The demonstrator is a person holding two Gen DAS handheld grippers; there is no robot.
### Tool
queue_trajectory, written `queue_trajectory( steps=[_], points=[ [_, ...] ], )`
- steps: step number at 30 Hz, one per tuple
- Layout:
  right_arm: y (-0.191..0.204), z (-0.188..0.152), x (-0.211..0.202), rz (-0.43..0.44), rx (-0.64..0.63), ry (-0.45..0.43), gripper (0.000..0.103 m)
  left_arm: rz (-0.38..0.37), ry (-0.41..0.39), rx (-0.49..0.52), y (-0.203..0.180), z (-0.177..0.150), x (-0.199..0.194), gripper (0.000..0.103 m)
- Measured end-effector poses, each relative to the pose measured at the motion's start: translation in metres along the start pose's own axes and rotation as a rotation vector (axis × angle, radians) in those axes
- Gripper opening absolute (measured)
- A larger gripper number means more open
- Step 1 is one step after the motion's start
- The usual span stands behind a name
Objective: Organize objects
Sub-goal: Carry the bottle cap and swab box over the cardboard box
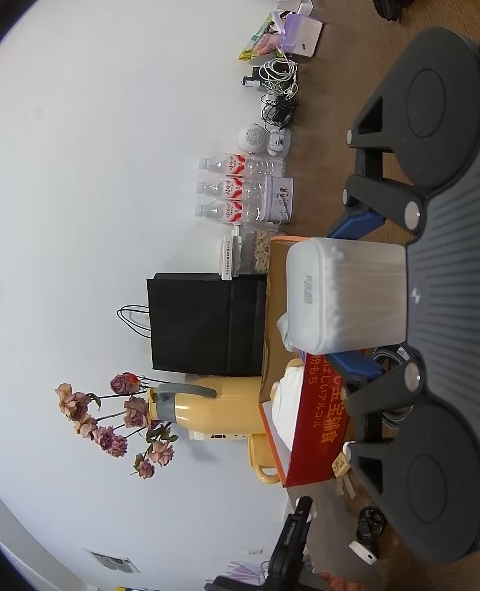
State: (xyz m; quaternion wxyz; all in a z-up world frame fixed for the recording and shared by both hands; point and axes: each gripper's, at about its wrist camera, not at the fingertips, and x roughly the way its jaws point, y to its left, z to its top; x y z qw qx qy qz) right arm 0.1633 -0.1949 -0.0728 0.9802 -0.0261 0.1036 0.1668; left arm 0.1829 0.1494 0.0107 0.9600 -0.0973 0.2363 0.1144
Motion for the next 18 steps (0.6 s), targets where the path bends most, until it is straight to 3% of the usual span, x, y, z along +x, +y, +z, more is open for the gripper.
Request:
queue_trajectory(
  steps=[4,9,18],
  points=[
    [0.0,0.0,-0.003,-0.001,-0.003,-0.018,0.063,0.004,-0.037,0.01,-0.008,-0.001,-0.013,0.041],
    [0.003,0.003,-0.005,0.014,-0.014,-0.038,0.063,-0.054,-0.108,0.029,-0.031,0.011,-0.039,0.041],
    [0.013,0.052,-0.001,0.073,-0.035,-0.166,0.063,-0.172,-0.196,0.07,-0.101,0.048,-0.052,0.041]
  ],
)
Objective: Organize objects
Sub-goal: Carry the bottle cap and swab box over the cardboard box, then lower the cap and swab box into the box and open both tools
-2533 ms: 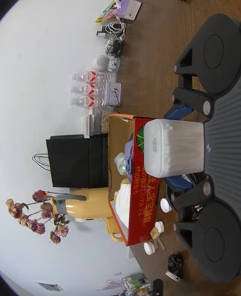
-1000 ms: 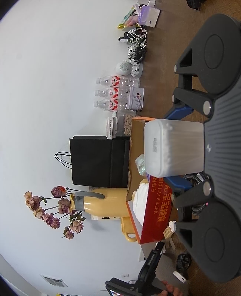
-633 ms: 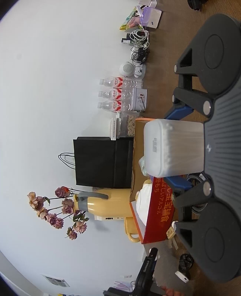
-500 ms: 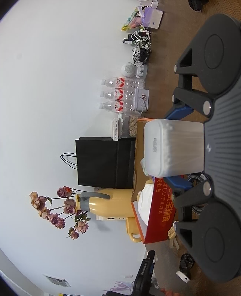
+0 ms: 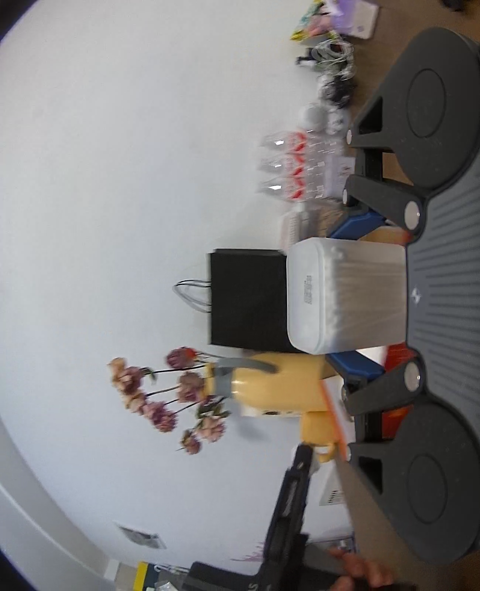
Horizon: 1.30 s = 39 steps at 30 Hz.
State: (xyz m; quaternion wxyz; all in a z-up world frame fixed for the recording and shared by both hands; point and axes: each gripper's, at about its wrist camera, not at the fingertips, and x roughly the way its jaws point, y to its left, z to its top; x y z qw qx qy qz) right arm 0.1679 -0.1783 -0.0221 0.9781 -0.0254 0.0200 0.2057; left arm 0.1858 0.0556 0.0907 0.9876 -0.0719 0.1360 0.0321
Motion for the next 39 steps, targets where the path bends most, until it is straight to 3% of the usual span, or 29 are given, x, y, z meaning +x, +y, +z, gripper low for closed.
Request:
queue_trajectory(
  steps=[7,14,27,29,30,31,33,34,39],
  points=[
    [0.002,0.027,0.057,0.024,0.035,0.007,0.063,0.024,-0.015,-0.052,-0.031,0.019,0.043,0.041],
    [-0.005,0.015,0.13,-0.011,0.085,0.094,0.063,0.115,-0.009,-0.083,-0.033,0.008,0.093,0.041],
    [-0.007,-0.011,0.164,-0.01,0.092,0.181,0.063,0.158,0.042,-0.044,-0.028,-0.006,0.117,0.042],
    [-0.007,-0.01,0.163,-0.009,0.083,0.188,0.063,0.166,0.03,-0.036,-0.027,-0.008,0.113,0.051],
    [-0.006,-0.011,0.162,-0.008,0.077,0.188,0.07,0.171,0.025,-0.035,-0.025,-0.009,0.112,0.062],
    [-0.006,-0.011,0.161,-0.003,0.074,0.188,0.085,0.176,0.021,-0.038,-0.024,-0.009,0.111,0.069],
    [-0.006,-0.01,0.158,0.015,0.076,0.181,0.1,0.185,0.008,-0.043,-0.022,-0.008,0.106,0.097],
    [-0.007,-0.009,0.156,0.021,0.082,0.176,0.103,0.189,-0.005,-0.046,-0.022,-0.008,0.104,0.103],
    [-0.008,-0.005,0.148,0.024,0.089,0.149,0.103,0.191,-0.034,-0.051,-0.024,-0.006,0.095,0.103]
  ],
)
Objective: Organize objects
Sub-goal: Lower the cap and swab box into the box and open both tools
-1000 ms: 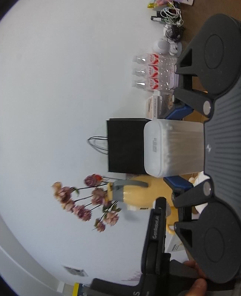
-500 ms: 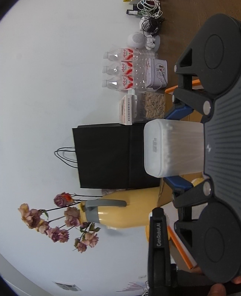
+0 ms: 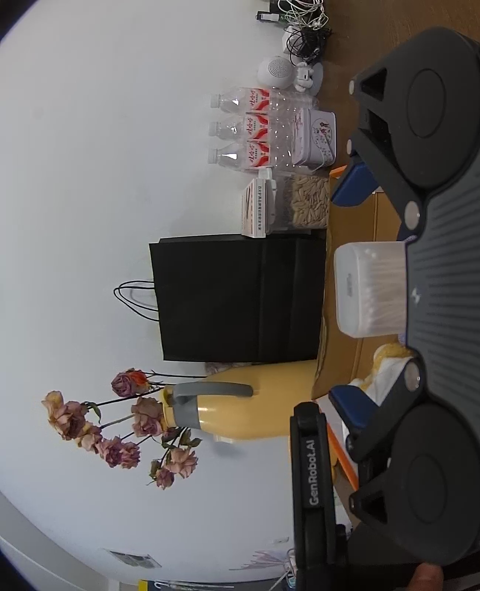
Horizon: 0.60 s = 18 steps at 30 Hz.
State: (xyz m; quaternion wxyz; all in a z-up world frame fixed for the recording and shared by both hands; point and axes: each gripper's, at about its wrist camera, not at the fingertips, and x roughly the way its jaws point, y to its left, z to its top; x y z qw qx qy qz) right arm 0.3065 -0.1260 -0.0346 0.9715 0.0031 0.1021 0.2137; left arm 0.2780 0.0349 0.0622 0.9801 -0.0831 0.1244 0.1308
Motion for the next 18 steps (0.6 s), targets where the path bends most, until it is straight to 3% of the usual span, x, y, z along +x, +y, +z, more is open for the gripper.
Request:
queue_trajectory(
  steps=[9,18],
  points=[
    [0.0,0.002,-0.009,0.007,0.002,-0.006,0.103,-0.012,-0.023,-0.009,-0.001,0.001,-0.011,0.103],
    [0.002,0.005,-0.038,-0.012,-0.031,-0.005,0.103,-0.067,-0.075,-0.033,0.003,0.003,-0.051,0.103]
  ],
)
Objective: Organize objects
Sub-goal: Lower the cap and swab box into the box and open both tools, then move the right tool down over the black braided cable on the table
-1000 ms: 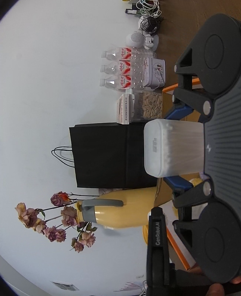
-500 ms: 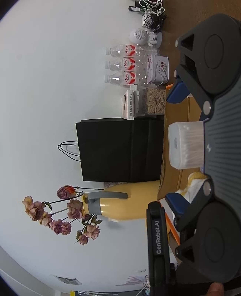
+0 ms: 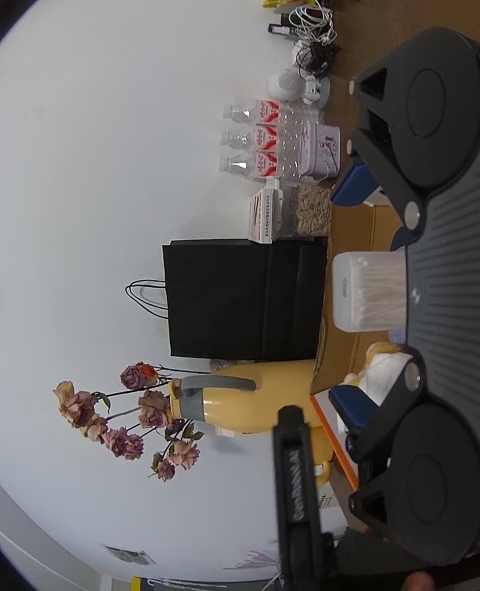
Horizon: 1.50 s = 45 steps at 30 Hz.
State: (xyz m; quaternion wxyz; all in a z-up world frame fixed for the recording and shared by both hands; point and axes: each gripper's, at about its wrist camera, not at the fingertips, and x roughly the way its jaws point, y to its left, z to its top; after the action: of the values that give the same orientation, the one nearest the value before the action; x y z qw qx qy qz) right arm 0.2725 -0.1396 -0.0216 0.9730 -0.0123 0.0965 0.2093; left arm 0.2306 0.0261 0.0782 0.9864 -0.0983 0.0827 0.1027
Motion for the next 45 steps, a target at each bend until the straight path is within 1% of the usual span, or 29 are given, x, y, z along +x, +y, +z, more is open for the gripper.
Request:
queue_trajectory(
  steps=[3,6,11,20,26,30,33,39,41,45],
  points=[
    [-0.002,-0.001,-0.015,0.022,0.002,-0.001,0.103,-0.026,-0.003,0.015,0.002,-0.001,-0.014,0.103],
    [-0.003,-0.005,-0.028,0.037,0.001,0.001,0.103,-0.042,0.018,0.042,0.004,-0.008,-0.023,0.103],
    [-0.003,-0.022,-0.041,0.053,-0.009,0.056,0.103,-0.074,0.065,0.091,0.006,-0.022,-0.036,0.103],
    [0.0,-0.046,-0.061,0.05,-0.026,0.13,0.103,-0.084,0.151,0.147,0.017,-0.047,-0.051,0.103],
    [-0.001,-0.06,-0.069,0.052,-0.019,0.207,0.103,-0.072,0.21,0.16,0.028,-0.062,-0.055,0.103],
    [0.002,-0.066,-0.068,0.045,-0.028,0.245,0.103,-0.072,0.254,0.174,0.031,-0.069,-0.056,0.103],
    [0.005,-0.07,-0.063,0.034,-0.034,0.277,0.103,-0.083,0.258,0.176,0.033,-0.071,-0.059,0.103],
    [0.019,-0.077,-0.056,0.059,-0.063,0.33,0.103,-0.085,0.269,0.142,0.038,-0.07,-0.057,0.103],
    [0.021,-0.078,-0.055,0.066,-0.058,0.338,0.103,-0.089,0.273,0.134,0.039,-0.07,-0.056,0.103],
    [0.026,-0.079,-0.043,0.076,-0.053,0.388,0.103,-0.092,0.289,0.126,0.04,-0.072,-0.054,0.103]
  ],
)
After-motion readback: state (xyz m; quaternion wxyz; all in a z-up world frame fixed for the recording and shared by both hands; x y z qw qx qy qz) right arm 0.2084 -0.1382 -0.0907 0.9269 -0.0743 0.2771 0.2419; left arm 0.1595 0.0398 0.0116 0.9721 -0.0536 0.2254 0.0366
